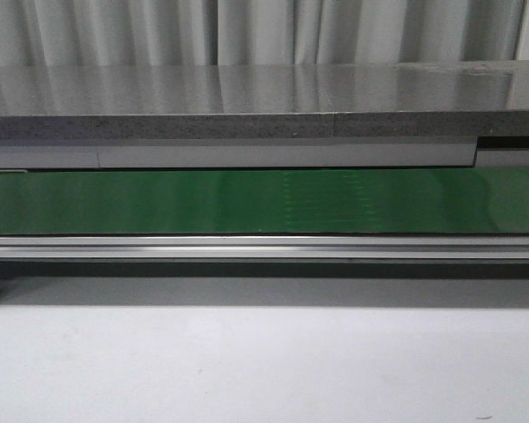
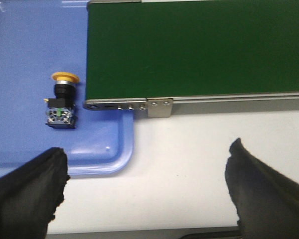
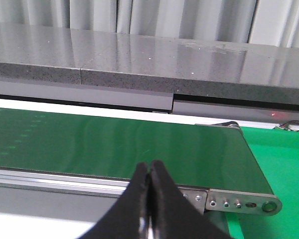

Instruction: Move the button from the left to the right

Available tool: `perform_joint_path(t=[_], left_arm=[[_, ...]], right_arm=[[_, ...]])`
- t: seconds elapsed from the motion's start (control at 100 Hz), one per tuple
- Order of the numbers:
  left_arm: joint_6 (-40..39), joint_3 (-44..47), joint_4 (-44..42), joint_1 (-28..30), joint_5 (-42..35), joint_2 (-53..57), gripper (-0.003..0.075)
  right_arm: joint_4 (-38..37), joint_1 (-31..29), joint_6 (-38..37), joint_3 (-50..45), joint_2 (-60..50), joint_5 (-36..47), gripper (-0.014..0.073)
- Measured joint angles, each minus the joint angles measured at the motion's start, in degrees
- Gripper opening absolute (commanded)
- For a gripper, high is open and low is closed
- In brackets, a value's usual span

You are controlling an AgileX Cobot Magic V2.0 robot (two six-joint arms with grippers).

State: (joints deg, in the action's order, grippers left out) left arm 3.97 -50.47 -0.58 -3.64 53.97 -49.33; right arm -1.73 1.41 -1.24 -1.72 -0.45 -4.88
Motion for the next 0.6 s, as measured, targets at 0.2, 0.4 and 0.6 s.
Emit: perform_joint_path(t=[0.2, 0.4, 0.6], left_arm=[[-0.2, -8.9, -3.0, 2.3, 0.8, -11.0, 0.0610], [1.2, -15.3, -2.8, 11.6, 0.8, -22.1, 0.0610], [7.1, -18.5, 5.2, 20.8, 0.1, -33.6, 0.0610]], right_arm=[[0.0, 0.0, 0.0, 0.0, 0.0, 0.0, -0.0068], [0.0, 0.0, 0.0, 0.0, 0.0, 0.0, -0.0068], [0.0, 0.0, 0.0, 0.0, 0.0, 0.0, -0.0068]])
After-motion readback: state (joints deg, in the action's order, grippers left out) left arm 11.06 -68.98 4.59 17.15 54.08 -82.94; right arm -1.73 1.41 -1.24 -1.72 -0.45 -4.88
